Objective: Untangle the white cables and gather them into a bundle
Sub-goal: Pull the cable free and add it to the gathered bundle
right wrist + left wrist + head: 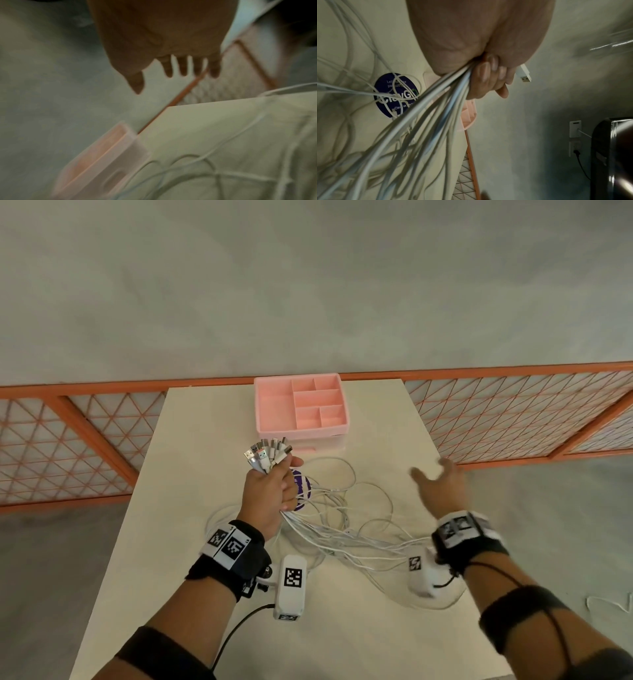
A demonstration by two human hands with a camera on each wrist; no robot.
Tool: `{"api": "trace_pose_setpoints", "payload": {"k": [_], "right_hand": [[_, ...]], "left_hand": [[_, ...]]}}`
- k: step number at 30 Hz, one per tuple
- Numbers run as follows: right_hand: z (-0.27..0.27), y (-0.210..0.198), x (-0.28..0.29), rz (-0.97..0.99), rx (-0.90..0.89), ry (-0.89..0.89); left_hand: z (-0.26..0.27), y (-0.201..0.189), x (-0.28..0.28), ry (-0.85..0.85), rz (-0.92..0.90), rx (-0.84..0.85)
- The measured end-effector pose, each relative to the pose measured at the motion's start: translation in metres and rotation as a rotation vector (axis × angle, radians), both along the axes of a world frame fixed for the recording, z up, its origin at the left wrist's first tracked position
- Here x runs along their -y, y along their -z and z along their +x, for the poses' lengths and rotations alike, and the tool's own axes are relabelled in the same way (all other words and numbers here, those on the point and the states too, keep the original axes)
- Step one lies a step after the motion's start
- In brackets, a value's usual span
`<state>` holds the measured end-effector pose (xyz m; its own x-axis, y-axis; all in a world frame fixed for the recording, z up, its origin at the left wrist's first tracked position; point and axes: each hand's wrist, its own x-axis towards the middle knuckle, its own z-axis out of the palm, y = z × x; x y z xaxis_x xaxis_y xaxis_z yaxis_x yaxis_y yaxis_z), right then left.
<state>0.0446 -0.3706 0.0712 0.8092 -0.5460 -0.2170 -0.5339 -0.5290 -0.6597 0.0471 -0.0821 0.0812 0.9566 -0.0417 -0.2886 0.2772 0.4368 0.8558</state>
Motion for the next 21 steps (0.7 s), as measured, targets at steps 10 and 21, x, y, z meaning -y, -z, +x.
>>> {"api": "trace_pose_setpoints", "payload": {"k": [10, 21], "right_hand": [[-0.030, 0.025, -0.142, -0.052, 0.032, -0.969], [-0.035, 0.068, -0.013, -0.369, -0.349, -0.697]], "left_hand": [[0.004, -0.026, -0.014, -0.105, -0.064, 0.074], [0.004, -0.001, -0.040, -0.294, -0.183, -0.045]]}}
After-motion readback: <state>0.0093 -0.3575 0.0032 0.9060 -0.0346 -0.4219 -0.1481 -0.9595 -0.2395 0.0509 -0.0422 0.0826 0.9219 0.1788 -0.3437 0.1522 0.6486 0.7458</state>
